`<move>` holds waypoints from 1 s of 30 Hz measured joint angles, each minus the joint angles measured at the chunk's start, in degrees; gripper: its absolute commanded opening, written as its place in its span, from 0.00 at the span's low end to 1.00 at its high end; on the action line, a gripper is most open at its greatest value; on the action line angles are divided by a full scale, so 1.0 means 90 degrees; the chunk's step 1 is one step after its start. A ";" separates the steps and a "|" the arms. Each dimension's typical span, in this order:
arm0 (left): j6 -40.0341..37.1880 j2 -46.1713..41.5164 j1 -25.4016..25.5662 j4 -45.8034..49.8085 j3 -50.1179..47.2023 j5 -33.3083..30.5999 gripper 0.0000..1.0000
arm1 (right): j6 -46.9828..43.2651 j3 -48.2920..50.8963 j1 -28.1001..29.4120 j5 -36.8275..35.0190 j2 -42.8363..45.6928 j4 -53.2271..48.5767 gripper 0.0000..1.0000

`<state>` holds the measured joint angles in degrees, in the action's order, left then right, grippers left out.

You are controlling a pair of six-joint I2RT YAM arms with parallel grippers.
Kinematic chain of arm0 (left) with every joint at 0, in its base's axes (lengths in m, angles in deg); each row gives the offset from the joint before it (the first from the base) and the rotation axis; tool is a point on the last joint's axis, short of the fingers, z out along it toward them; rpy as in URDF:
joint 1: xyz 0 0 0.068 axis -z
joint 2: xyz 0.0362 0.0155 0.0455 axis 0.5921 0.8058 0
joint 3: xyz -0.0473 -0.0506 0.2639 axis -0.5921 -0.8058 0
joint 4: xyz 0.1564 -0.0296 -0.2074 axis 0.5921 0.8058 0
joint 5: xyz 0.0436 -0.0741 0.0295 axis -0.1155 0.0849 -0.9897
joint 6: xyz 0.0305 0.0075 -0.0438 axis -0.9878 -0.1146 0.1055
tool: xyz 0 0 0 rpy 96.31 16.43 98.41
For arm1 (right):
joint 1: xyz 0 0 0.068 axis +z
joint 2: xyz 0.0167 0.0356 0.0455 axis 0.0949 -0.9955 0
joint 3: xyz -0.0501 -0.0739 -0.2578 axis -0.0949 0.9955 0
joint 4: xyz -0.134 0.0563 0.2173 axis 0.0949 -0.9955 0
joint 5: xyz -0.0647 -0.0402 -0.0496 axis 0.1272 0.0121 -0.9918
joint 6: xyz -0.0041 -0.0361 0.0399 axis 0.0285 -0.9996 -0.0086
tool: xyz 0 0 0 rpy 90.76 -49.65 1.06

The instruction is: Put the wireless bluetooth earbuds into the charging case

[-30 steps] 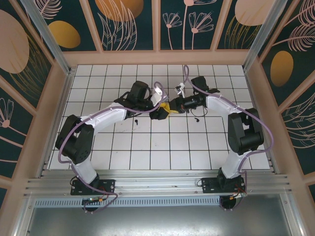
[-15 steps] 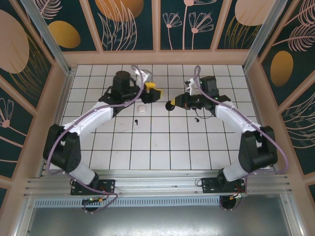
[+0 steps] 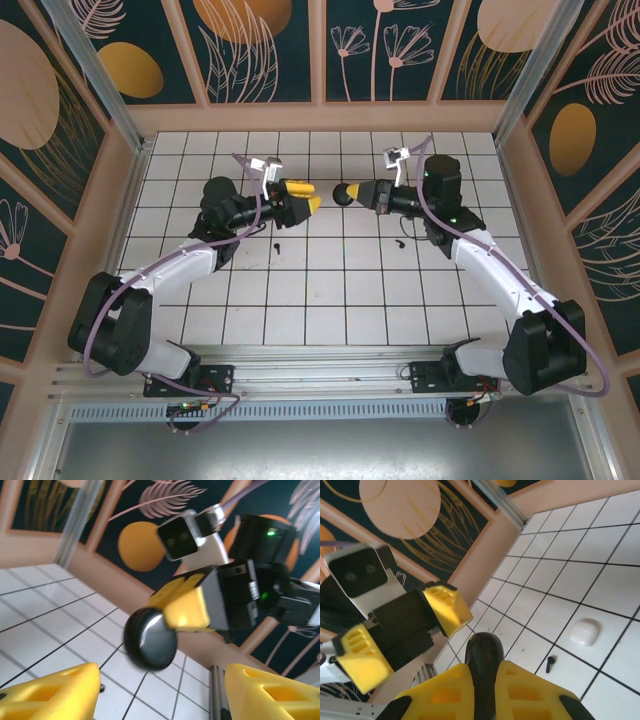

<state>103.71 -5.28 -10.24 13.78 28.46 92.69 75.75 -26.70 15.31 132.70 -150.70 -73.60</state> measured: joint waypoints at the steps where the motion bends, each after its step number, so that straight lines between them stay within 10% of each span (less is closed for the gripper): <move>1: 0.0046 0.0000 0.0017 -0.0121 0.0005 0.0117 0.65 | -0.0080 -0.0073 0.0131 -0.0002 0.0000 -0.0078 0.00; 25: -0.0117 0.0199 0.0308 0.0709 0.0425 0.0413 0.56 | -0.0561 -0.0515 0.0741 -0.0340 0.0304 -0.0665 0.00; 30: 0.0090 0.0243 0.0311 0.0644 0.0425 0.0602 0.30 | -0.0585 -0.0512 0.0743 -0.0474 0.0396 -0.0661 0.00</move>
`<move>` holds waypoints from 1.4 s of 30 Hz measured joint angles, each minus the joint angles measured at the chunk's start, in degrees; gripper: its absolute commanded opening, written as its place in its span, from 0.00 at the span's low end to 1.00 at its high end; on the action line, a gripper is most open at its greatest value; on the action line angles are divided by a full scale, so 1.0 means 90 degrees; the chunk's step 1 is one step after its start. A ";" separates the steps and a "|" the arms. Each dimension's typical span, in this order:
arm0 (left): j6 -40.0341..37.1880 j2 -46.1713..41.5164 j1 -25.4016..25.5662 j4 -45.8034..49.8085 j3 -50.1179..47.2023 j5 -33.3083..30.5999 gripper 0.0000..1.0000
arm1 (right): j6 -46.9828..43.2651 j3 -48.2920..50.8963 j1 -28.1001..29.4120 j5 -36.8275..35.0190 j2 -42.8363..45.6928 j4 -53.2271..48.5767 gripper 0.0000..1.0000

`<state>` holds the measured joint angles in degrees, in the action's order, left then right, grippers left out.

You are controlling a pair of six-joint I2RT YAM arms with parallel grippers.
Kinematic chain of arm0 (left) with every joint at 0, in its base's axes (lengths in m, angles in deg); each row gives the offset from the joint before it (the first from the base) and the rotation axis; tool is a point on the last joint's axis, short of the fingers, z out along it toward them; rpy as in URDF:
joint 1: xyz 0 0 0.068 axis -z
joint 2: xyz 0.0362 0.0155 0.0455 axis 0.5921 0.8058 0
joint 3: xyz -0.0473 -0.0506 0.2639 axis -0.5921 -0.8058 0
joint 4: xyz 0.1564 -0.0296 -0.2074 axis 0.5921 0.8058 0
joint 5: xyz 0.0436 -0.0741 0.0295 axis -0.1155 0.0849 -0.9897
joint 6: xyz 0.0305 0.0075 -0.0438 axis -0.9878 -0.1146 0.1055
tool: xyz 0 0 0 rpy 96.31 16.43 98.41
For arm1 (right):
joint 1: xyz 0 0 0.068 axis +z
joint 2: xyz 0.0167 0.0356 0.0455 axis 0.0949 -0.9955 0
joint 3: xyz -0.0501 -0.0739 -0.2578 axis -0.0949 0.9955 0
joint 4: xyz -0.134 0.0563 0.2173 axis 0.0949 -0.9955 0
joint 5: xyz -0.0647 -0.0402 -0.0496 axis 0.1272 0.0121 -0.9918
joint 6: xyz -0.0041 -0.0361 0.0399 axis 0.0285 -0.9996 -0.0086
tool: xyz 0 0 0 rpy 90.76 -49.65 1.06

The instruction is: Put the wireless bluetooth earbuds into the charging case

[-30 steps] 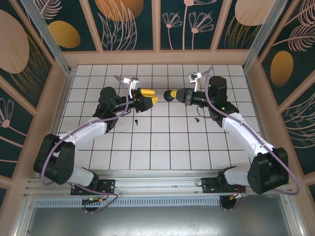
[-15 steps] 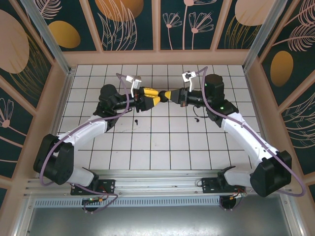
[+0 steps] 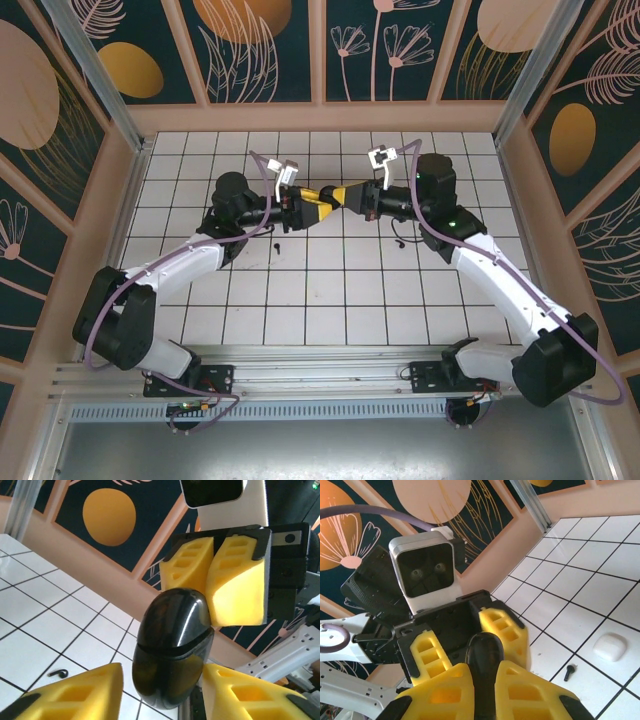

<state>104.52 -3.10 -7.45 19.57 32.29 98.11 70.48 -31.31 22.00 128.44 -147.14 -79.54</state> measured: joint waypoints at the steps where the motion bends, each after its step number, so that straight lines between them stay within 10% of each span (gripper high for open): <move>1: 0.0046 0.0005 0.0005 -0.0039 0.0000 0.0036 0.26 | 0.0002 0.0000 0.0000 -0.0024 0.0002 0.0000 0.00; 8: 0.0153 0.0019 -0.0007 -0.0112 0.0000 0.0124 0.37 | 0.0002 0.0000 0.0000 -0.0024 0.0012 0.0010 0.00; 20: 0.0172 0.0019 -0.0027 -0.0245 0.0000 0.0170 0.08 | 0.0002 0.0000 -0.0002 -0.0024 0.0073 0.0049 0.00; 30: -0.0503 -0.0223 -0.0041 -0.0005 -0.0253 -0.0153 0.01 | 0.0143 -0.0109 0.0010 -0.0036 -0.0172 -0.0109 0.32; 42: -0.1124 -0.0554 -0.0049 0.0410 -0.0721 -0.0464 0.00 | 0.0197 -0.0386 0.0005 -0.0430 -0.0729 -0.0680 0.37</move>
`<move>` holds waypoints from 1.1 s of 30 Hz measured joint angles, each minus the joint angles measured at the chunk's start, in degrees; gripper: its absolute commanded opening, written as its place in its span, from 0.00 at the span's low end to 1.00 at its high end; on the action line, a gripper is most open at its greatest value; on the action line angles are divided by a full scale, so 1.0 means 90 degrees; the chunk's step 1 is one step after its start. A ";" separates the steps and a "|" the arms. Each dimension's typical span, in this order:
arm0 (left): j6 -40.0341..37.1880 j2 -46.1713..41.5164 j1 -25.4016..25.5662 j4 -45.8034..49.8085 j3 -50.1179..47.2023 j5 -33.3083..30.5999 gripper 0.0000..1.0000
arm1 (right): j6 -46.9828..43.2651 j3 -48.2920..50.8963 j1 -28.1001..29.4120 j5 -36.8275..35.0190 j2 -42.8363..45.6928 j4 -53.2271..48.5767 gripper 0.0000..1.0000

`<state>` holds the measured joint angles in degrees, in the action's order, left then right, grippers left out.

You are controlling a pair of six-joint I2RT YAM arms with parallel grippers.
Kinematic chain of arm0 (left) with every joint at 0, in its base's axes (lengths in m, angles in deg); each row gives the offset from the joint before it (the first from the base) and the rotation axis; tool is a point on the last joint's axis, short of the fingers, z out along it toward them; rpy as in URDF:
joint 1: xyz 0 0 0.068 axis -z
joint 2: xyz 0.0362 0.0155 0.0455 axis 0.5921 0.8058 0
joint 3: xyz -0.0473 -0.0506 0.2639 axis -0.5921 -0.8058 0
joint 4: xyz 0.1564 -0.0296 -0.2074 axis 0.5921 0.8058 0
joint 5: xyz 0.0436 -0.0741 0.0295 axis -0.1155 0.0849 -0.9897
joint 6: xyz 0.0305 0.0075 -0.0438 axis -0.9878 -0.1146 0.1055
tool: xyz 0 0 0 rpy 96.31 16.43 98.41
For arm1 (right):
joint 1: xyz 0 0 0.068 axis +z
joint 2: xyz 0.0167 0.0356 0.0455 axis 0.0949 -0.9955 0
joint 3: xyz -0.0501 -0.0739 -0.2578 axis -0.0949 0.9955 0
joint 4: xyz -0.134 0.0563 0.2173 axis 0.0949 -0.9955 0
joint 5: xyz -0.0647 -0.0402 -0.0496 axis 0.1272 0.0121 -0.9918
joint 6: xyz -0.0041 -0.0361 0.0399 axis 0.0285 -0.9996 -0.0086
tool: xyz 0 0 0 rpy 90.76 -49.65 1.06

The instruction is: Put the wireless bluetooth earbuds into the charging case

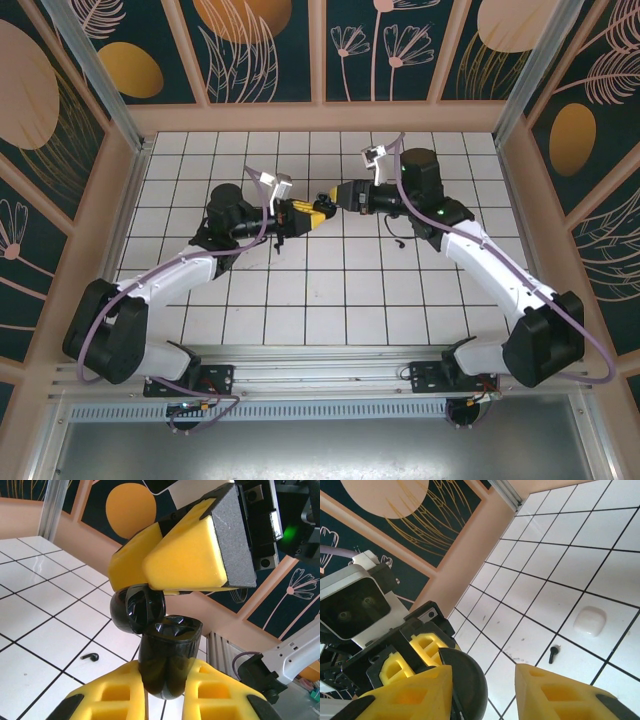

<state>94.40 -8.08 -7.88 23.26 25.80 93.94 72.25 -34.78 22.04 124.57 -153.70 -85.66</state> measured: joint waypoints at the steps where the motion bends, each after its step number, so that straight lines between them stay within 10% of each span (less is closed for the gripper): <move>1: -0.0032 -0.0024 -0.0002 0.0053 -0.0005 -0.0041 0.00 | 0.0000 -0.0022 0.0000 0.0000 -0.0017 -0.0034 0.38; 20: -0.1343 -0.2511 -0.0075 0.1540 -0.1027 -0.1962 0.00 | 0.0801 -0.0199 -0.0138 -0.1052 -0.0151 -0.0614 0.39; 33: -0.2137 -0.5430 -0.0075 0.3230 -0.1778 -0.3427 0.01 | 0.0925 -0.2480 0.1732 -0.2137 -0.4099 -0.1865 0.41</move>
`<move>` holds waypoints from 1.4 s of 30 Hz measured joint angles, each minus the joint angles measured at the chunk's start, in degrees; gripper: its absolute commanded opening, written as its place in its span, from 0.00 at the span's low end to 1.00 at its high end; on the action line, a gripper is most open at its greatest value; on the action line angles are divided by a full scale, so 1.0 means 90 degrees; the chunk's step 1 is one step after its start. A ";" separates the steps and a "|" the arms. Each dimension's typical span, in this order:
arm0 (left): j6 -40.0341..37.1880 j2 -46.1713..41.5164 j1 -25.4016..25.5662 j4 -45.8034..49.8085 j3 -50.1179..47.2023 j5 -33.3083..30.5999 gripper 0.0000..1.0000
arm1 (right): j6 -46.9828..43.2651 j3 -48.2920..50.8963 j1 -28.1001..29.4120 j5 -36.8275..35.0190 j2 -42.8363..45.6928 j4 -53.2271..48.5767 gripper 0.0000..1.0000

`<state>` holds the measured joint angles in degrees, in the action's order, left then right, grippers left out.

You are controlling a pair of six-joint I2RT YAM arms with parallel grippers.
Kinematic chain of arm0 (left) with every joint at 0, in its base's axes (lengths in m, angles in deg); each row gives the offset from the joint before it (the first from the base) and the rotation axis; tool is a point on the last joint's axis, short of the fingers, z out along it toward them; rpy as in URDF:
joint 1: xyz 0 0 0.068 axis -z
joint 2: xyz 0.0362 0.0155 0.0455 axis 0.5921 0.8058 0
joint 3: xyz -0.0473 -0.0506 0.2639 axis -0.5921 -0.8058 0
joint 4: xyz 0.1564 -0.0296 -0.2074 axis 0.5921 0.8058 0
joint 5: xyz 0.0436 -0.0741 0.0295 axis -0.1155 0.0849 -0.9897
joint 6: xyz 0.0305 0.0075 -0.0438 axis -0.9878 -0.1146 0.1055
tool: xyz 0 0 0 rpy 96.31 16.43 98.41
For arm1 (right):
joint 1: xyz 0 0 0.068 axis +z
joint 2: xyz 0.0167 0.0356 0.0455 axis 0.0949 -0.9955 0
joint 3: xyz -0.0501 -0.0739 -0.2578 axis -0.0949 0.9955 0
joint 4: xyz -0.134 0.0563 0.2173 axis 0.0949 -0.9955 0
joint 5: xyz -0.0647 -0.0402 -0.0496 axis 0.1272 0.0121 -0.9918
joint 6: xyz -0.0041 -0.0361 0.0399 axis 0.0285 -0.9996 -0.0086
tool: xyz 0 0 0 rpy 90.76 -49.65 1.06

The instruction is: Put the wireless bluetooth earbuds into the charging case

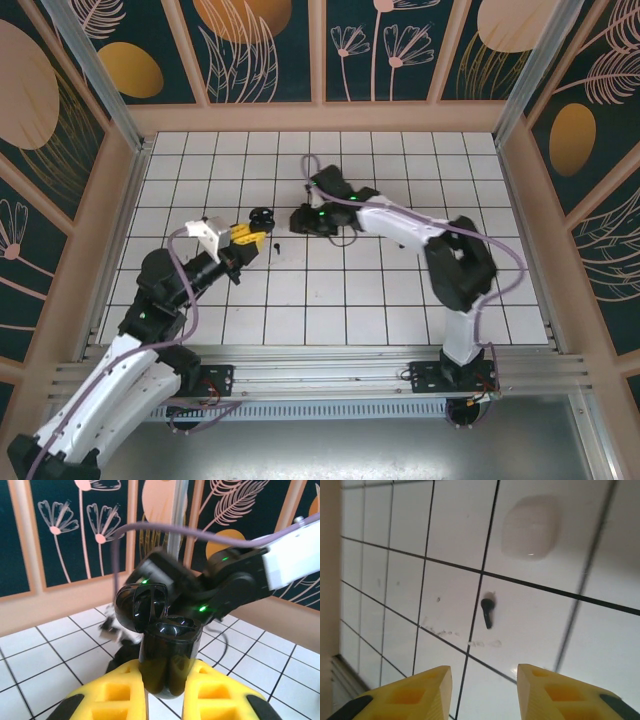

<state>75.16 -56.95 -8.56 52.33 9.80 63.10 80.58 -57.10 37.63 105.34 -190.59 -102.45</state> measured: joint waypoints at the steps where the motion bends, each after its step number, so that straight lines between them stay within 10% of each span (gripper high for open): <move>1: -0.0002 -0.0151 0.0000 0.0107 -0.0049 -0.0051 0.01 | -0.0046 -0.0410 0.0153 -0.0095 -0.0350 -0.0172 0.41; 14: 0.0002 -0.0656 0.0000 0.0818 -0.0148 -0.0379 0.01 | -0.0236 -0.3745 0.0988 -0.1542 -0.2664 -0.2453 0.41; 42: 0.0002 -0.0607 0.0000 0.0882 -0.0148 -0.0381 0.00 | -0.0430 -0.4337 0.1056 -0.2040 -0.3286 -0.3128 0.27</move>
<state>75.19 -62.42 -8.56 60.27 8.46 59.67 76.71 -96.14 47.13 86.98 -220.16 -130.60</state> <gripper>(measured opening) 0.151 0.283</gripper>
